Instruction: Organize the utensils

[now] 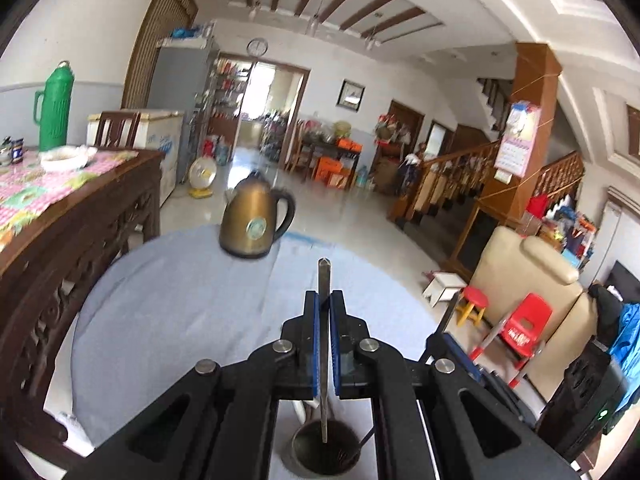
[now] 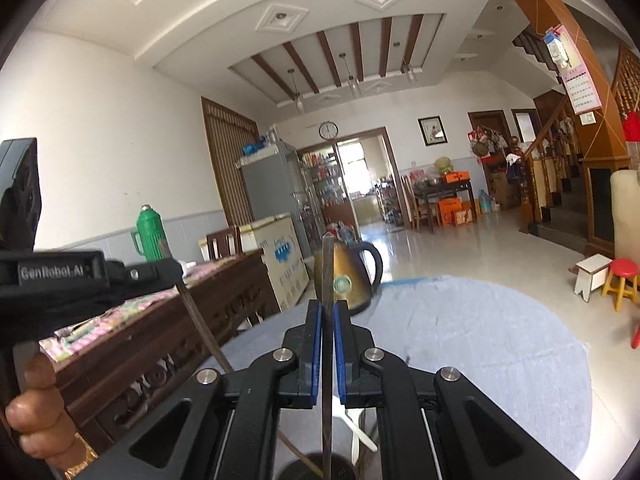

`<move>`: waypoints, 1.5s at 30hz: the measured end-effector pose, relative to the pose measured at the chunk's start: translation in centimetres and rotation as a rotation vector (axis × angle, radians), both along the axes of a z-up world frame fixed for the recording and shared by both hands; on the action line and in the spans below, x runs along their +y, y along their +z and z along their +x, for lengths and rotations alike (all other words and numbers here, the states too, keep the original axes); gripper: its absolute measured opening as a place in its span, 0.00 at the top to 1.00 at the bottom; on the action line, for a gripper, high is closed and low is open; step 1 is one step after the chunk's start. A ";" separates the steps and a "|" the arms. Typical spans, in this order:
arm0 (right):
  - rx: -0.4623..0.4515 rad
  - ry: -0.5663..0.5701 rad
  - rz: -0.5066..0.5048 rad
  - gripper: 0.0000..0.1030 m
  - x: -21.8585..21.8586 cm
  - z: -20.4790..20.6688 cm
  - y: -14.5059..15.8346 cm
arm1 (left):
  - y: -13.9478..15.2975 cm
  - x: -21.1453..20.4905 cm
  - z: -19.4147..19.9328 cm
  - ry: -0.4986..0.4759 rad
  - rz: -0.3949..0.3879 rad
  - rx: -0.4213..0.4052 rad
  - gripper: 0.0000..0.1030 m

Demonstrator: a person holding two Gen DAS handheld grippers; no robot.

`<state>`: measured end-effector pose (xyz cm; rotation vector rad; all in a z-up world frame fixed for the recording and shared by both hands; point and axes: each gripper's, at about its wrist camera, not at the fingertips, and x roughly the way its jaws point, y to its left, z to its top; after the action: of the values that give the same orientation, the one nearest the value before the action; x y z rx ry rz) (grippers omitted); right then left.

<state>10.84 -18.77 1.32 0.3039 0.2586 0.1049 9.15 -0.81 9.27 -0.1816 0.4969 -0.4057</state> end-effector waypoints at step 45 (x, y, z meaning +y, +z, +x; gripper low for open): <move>-0.009 -0.184 0.028 0.43 -6.8 -19.5 5.4 | -0.1 1.7 -15.2 0.214 0.218 -0.025 0.23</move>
<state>-8.63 -25.53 6.71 0.3537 0.2195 -0.0720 -6.06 0.89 9.13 -0.0182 0.4883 -0.1431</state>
